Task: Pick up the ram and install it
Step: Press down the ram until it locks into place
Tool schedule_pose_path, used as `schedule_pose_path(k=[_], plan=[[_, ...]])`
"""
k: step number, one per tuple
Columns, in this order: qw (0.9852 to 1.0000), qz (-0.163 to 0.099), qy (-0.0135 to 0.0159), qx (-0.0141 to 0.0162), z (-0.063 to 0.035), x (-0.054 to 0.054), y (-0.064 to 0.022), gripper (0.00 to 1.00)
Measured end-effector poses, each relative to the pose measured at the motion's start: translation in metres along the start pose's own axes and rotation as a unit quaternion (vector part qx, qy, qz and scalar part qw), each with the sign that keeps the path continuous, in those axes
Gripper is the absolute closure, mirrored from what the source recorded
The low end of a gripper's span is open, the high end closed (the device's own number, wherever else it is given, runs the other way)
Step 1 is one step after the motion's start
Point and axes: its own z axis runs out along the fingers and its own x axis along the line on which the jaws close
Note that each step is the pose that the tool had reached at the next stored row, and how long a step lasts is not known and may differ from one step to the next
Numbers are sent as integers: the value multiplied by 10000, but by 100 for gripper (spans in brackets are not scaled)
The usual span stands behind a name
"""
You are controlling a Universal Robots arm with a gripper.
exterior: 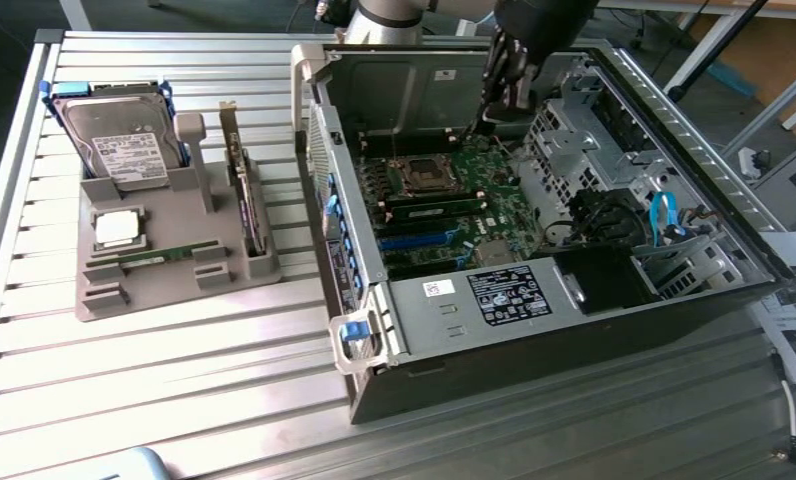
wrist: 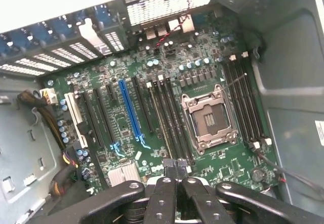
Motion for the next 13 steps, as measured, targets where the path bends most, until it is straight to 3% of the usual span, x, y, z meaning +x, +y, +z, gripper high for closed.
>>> schedule_pose_path(k=[7, 13], plan=[[9992, 398, -4, 22, 0, 0, 0, 89], [9971, 761, -8, 43, 1, 0, 0, 89]])
